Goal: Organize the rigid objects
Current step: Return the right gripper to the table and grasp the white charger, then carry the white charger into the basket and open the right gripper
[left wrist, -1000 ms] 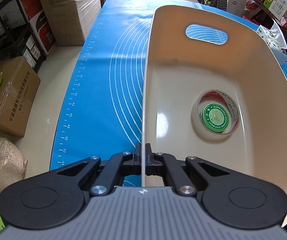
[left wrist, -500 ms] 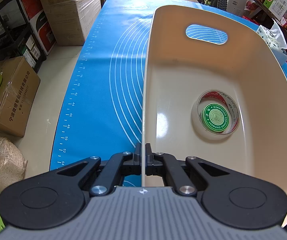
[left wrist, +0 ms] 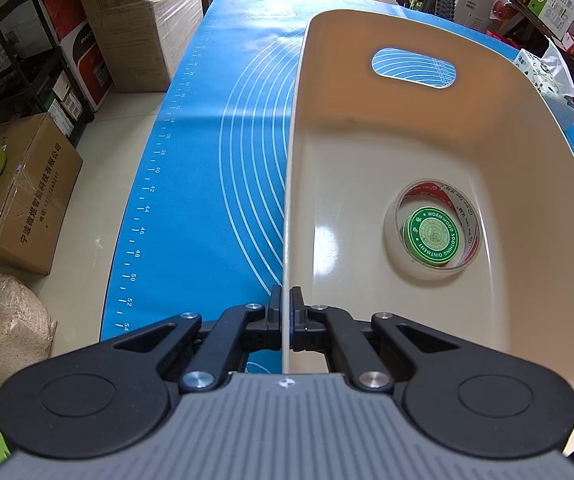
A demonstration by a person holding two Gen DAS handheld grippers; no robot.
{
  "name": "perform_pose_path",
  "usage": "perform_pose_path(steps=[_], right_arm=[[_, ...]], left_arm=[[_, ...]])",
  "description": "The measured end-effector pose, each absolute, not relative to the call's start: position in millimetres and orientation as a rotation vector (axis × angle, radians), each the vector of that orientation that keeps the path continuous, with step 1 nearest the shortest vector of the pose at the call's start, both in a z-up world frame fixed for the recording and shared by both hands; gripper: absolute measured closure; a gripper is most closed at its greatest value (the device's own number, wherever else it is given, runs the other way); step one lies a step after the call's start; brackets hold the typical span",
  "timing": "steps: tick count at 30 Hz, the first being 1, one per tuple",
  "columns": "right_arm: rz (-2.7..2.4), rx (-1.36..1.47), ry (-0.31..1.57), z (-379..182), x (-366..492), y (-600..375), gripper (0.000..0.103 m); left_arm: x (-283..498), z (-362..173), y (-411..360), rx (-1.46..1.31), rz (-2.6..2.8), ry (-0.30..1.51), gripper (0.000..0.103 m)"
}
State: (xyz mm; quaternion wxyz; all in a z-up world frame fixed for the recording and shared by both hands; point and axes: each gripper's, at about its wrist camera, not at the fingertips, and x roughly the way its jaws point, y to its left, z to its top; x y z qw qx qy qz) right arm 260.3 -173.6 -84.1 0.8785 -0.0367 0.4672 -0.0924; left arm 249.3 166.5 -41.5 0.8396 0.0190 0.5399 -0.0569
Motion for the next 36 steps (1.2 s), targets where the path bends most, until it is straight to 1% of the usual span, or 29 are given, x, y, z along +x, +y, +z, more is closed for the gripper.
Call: perform_pose_path(steps=[3, 5, 7, 10, 12, 18, 24, 32, 36], right_arm=[[-0.183, -0.083, 0.972, -90.1, 262.2, -174.6, 0.033], [-0.174, -0.065, 0.977, -93.3, 263.4, -178.1, 0.035], [-0.163, -0.036, 0.973, -93.2, 263.4, -181.5, 0.04], [-0.16, -0.019, 0.976, -92.2, 263.6, -182.7, 0.054], [-0.159, -0.028, 0.978, -91.5, 262.9, -181.4, 0.06], [-0.179, -0.024, 0.991, -88.2, 262.5, -180.1, 0.06], [-0.263, -0.009, 0.948, -69.4, 259.2, -180.1, 0.06], [-0.332, -0.07, 0.795, -27.6, 253.9, -151.0, 0.06], [-0.292, -0.034, 0.718, -6.7, 251.8, -131.4, 0.06]], left_arm=[[249.2, -41.4, 167.2, 0.043, -0.119, 1.142, 0.1], [249.2, -41.5, 167.9, 0.043, -0.119, 1.142, 0.1], [249.3, -41.5, 167.5, 0.043, -0.119, 1.142, 0.1], [249.2, -41.5, 167.9, 0.045, -0.118, 1.142, 0.1], [249.2, -41.6, 168.3, 0.043, -0.119, 1.142, 0.099], [249.5, -41.4, 168.9, 0.042, -0.118, 1.142, 0.099], [249.5, -41.4, 168.8, 0.043, -0.118, 1.141, 0.1], [249.5, -40.8, 168.2, 0.043, -0.116, 1.143, 0.1], [249.9, -40.4, 167.4, 0.044, -0.115, 1.143, 0.099]])
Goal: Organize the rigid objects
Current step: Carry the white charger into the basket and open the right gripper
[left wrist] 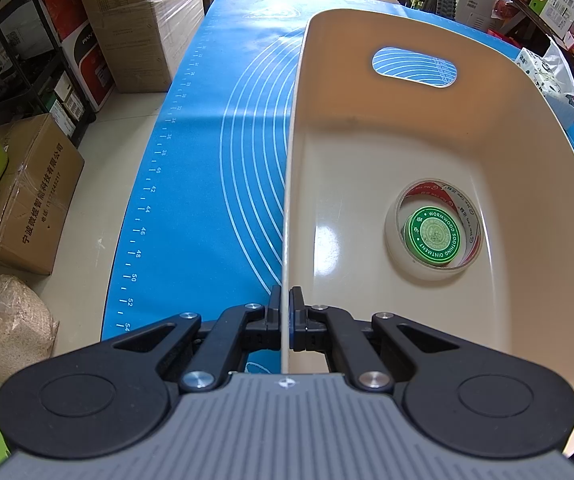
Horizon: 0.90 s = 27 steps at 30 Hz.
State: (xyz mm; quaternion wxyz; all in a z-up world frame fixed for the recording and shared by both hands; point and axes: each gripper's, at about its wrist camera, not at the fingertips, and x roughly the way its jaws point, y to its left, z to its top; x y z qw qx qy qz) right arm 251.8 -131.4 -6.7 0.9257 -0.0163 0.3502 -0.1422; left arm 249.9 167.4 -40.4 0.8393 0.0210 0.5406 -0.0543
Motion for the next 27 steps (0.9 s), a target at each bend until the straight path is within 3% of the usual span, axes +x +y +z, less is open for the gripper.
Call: perform_pose_path(steps=[11, 27], right_arm=[[-0.097, -0.001, 0.626, 31.9, 261.0, -53.8, 0.06], [0.152, -0.174, 0.81, -6.6, 284.8, 71.6, 0.06]], left_arm=[[249.8, -40.6, 166.5, 0.042, -0.118, 1.142, 0.1], [249.1, -40.6, 165.8, 0.049, -0.122, 1.135, 0.1]])
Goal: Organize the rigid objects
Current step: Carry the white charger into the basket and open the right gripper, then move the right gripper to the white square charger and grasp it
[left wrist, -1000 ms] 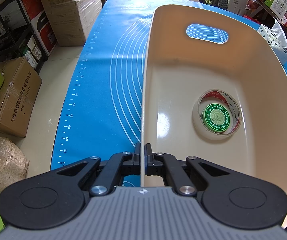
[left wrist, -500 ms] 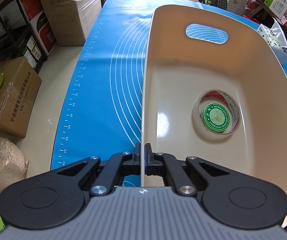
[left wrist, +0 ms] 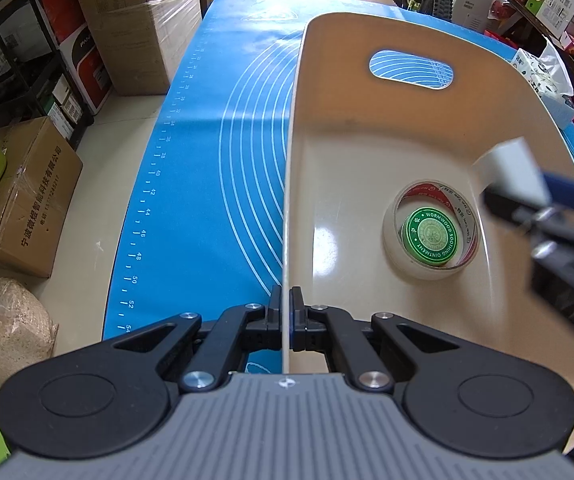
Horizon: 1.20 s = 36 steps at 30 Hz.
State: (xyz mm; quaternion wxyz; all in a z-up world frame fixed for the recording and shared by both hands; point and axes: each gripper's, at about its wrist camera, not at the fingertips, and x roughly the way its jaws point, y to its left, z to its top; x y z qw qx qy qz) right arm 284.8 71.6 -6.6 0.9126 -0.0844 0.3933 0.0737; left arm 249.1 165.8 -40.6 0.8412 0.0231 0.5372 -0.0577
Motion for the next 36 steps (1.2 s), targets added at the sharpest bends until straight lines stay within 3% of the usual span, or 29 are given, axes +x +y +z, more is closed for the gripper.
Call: perform_pose_path(steps=[13, 25, 36], right_arm=[[0.184, -0.211, 1.045, -41.7, 304.3, 84.1, 0.061], [0.182, -0.122, 0.895, 5.1, 282.4, 51.4, 0.04], [-0.009, 0.005, 0.775, 41.8, 292.3, -31.2, 0.036]], left_arm=[[248.3, -39.6, 164.2, 0.06, -0.12, 1.131, 0.1], [249.4, -40.1, 165.1, 0.06, -0.119, 1.137, 0.1], [249.0, -40.7, 165.6, 0.053, -0.119, 1.139, 0.1]])
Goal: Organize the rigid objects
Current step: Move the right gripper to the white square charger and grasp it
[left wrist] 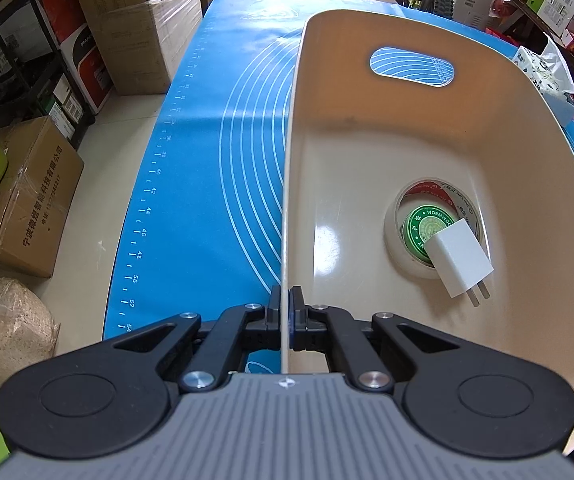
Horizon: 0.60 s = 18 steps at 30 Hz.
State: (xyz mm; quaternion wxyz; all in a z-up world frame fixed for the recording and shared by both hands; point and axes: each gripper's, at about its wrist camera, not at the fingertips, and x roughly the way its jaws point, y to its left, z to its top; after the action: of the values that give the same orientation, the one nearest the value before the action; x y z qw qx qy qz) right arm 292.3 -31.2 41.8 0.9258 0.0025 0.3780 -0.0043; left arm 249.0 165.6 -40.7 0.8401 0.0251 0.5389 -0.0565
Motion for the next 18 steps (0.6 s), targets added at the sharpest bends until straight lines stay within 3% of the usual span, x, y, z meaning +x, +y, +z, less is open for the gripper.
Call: perform_pose_path(steps=[18], right_arm=[[-0.354, 0.243, 0.936, -55.9, 349.0, -158.4, 0.034]], left_arm=[[248.7, -41.6, 165.2, 0.059, -0.12, 1.145, 0.1]])
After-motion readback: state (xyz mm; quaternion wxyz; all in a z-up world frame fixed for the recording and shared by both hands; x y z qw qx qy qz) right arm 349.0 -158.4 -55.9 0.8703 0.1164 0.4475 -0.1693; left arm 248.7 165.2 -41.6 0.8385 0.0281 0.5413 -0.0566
